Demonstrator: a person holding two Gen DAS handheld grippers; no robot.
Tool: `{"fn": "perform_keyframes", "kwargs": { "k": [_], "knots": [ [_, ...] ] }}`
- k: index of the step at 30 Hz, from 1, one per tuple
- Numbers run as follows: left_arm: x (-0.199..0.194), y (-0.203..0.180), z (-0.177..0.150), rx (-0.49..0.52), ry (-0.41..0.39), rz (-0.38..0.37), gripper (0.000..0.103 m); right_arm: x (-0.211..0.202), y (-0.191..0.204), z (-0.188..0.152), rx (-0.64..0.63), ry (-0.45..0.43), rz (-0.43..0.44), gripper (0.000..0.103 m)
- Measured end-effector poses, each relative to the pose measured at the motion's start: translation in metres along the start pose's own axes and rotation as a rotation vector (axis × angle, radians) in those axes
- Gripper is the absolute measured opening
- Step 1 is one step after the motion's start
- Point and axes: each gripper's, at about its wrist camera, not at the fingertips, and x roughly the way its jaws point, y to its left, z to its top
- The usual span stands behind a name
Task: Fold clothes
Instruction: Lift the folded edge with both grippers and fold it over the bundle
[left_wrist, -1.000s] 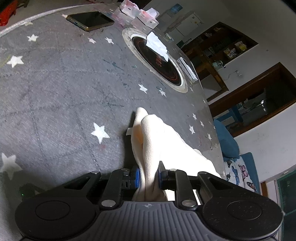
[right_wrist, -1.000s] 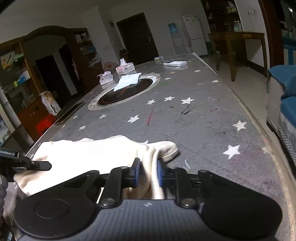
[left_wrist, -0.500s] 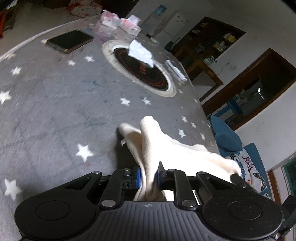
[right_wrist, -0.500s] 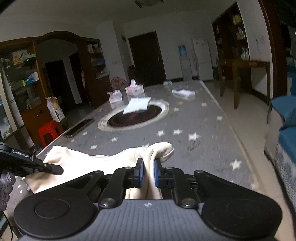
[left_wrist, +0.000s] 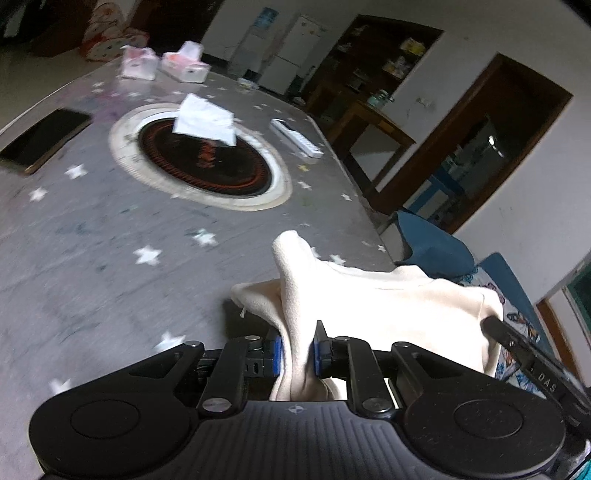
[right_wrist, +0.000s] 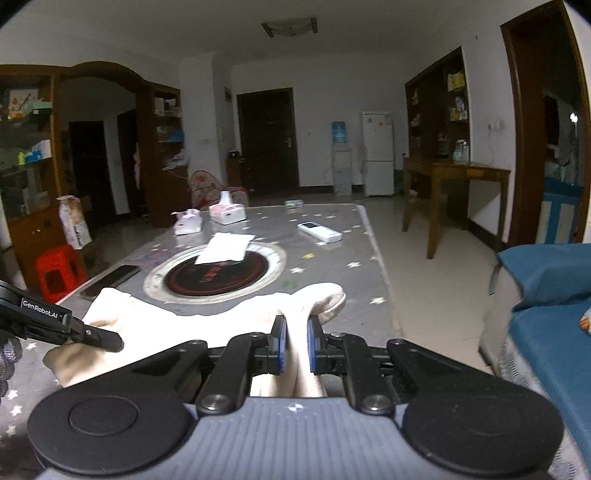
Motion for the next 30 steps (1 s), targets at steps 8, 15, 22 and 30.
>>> {"fn": "perform_keyframes", "kwargs": {
  "k": [8, 15, 22, 30],
  "knots": [
    [0.044, -0.025, 0.011, 0.058, 0.032, 0.009, 0.017, 0.021, -0.025, 0.006, -0.01, 0.022, -0.071, 0.01],
    [0.075, -0.034, 0.014, 0.088, 0.063, 0.027, 0.017, 0.039, -0.045, -0.004, 0.001, 0.059, -0.103, 0.01],
    [0.095, -0.036, 0.011, 0.113, 0.089, 0.053, 0.017, 0.059, -0.057, -0.016, 0.011, 0.104, -0.118, 0.01],
    [0.1, -0.029, 0.006, 0.124, 0.096, 0.09, 0.026, 0.076, -0.068, -0.029, 0.018, 0.15, -0.142, 0.01]
  ]
}}
